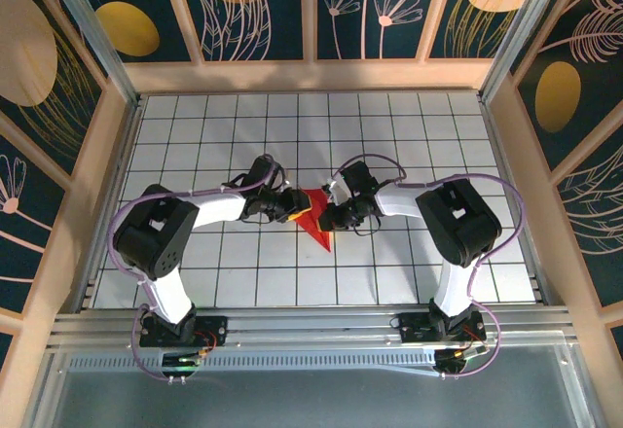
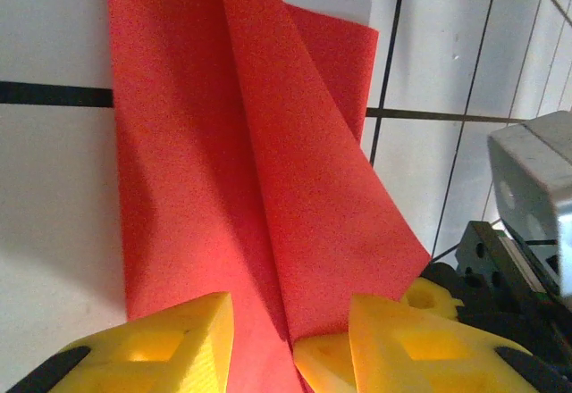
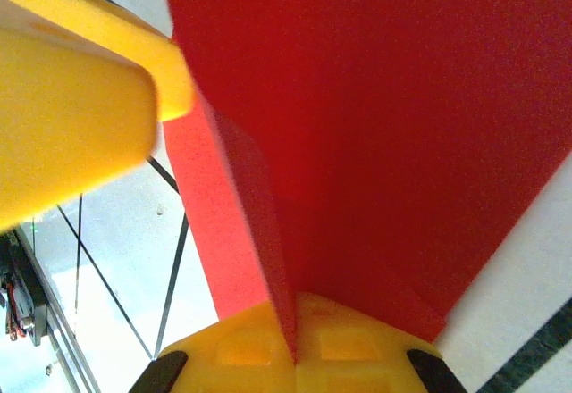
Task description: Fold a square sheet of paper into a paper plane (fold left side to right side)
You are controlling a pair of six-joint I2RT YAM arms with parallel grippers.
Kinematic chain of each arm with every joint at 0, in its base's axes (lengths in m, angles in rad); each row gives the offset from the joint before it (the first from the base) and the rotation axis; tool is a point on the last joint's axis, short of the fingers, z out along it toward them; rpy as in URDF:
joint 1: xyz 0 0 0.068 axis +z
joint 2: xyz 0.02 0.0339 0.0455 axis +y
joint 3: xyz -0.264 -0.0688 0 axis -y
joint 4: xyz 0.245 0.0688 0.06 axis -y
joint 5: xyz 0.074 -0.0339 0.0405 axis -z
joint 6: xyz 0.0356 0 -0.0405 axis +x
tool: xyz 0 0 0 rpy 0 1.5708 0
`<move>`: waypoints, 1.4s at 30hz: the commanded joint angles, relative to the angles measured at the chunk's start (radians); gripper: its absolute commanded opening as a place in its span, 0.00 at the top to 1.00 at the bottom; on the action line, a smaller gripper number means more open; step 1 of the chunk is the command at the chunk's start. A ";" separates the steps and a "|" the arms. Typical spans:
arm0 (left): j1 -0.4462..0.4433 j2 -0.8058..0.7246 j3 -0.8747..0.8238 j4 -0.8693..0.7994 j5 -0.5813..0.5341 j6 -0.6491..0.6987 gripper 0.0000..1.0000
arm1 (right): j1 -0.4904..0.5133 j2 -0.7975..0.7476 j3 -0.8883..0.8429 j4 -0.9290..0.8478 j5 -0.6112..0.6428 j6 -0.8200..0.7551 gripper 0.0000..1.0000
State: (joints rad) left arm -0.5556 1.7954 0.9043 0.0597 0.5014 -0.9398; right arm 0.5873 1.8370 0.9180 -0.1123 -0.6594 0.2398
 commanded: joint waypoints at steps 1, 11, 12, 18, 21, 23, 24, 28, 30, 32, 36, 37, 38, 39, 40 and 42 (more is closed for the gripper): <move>-0.007 0.033 0.045 0.028 0.026 -0.016 0.60 | -0.011 0.004 -0.013 -0.018 -0.022 -0.026 1.00; -0.018 0.089 0.106 0.016 0.029 -0.014 0.60 | -0.013 0.012 -0.001 -0.047 0.000 -0.038 0.99; -0.020 0.094 0.106 0.017 0.028 -0.014 0.60 | -0.013 0.011 -0.003 -0.045 0.000 -0.037 0.98; -0.024 0.120 0.108 0.000 0.007 -0.006 0.60 | -0.013 0.009 -0.003 -0.038 -0.002 -0.030 0.94; -0.024 0.130 0.108 -0.017 -0.009 0.002 0.60 | -0.012 0.003 0.003 -0.036 -0.006 -0.027 0.91; -0.024 0.134 0.105 -0.026 -0.017 0.004 0.60 | -0.012 -0.003 0.007 -0.037 -0.009 -0.027 0.89; -0.024 0.137 0.103 -0.028 -0.022 0.005 0.60 | -0.012 -0.005 0.010 -0.038 -0.008 -0.027 0.88; -0.024 0.148 0.103 -0.043 -0.036 0.010 0.60 | -0.014 -0.027 0.025 -0.046 -0.005 -0.025 0.83; -0.024 0.151 0.105 -0.048 -0.042 0.011 0.60 | -0.014 -0.040 0.027 -0.046 -0.006 -0.021 0.81; -0.024 0.153 0.108 -0.059 -0.050 0.016 0.60 | -0.015 -0.056 0.030 -0.049 -0.004 -0.016 0.78; -0.024 0.156 0.103 -0.063 -0.057 0.017 0.60 | -0.027 -0.095 0.033 -0.065 0.007 -0.005 0.74; -0.024 0.156 0.103 -0.062 -0.058 0.015 0.60 | -0.032 -0.107 0.029 -0.066 0.010 -0.001 0.72; -0.024 0.155 0.103 -0.061 -0.058 0.016 0.60 | -0.035 -0.115 0.026 -0.066 0.010 0.004 0.71; -0.024 0.155 0.101 -0.061 -0.058 0.016 0.60 | -0.035 -0.125 0.020 -0.064 0.009 0.007 0.69; -0.024 0.156 0.103 -0.062 -0.057 0.016 0.60 | -0.035 -0.132 0.014 -0.061 0.009 0.011 0.68; -0.024 0.155 0.104 -0.063 -0.057 0.018 0.60 | -0.035 -0.143 0.004 -0.051 0.006 0.019 0.66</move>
State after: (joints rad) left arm -0.5762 1.9141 1.0046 0.0555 0.4889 -0.9428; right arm 0.5571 1.7332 0.9268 -0.1535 -0.6533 0.2440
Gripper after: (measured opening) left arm 0.399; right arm 0.331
